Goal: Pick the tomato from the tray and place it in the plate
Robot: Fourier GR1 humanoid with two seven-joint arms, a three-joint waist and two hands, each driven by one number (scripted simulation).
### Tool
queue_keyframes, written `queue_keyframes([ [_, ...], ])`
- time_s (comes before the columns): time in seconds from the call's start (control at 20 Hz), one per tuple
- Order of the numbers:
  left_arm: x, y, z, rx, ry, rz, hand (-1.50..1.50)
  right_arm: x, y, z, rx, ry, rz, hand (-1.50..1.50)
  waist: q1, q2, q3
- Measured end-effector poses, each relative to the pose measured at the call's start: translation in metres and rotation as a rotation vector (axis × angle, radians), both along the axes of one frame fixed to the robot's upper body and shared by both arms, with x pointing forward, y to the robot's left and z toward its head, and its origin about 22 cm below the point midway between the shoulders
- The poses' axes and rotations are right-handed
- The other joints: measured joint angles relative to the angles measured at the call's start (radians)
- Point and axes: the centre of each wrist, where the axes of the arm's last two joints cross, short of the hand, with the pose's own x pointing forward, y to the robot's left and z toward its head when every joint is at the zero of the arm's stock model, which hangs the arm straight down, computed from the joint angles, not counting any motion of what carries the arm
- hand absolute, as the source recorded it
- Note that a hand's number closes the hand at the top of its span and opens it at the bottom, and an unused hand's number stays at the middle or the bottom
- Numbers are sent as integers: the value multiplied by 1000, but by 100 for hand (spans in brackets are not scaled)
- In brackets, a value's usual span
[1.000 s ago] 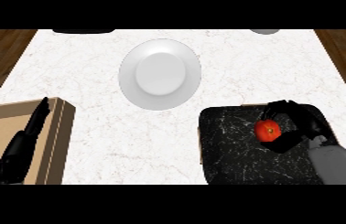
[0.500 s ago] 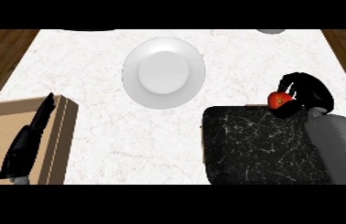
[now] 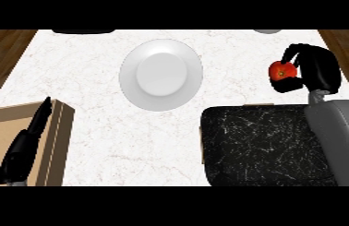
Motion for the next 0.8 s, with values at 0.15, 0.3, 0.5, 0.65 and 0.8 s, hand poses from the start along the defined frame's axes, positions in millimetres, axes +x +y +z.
queue_keyframes([
  [0.15, -1, 3, -3, -5, 2, 7, 0, -2, 24, 23, 38, -98, 107, 150, -5, -2, 1],
  [0.3, -3, 2, -4, 0, -8, 6, 0, -8, 46, 45, 83, -139, 210, 150, -7, -4, 3],
  [0.5, -2, 4, -2, -5, 0, 1, 0, -15, 82, 63, 117, -165, 307, 150, -3, -2, 2],
  [0.65, -2, 2, -3, -1, -6, -1, 0, -16, 110, 74, 148, -163, 359, 150, 1, -1, 2],
  [0.8, -2, -3, -2, 4, -15, -8, 0, -12, 140, 82, 178, -156, 387, 150, 5, 0, 4],
])
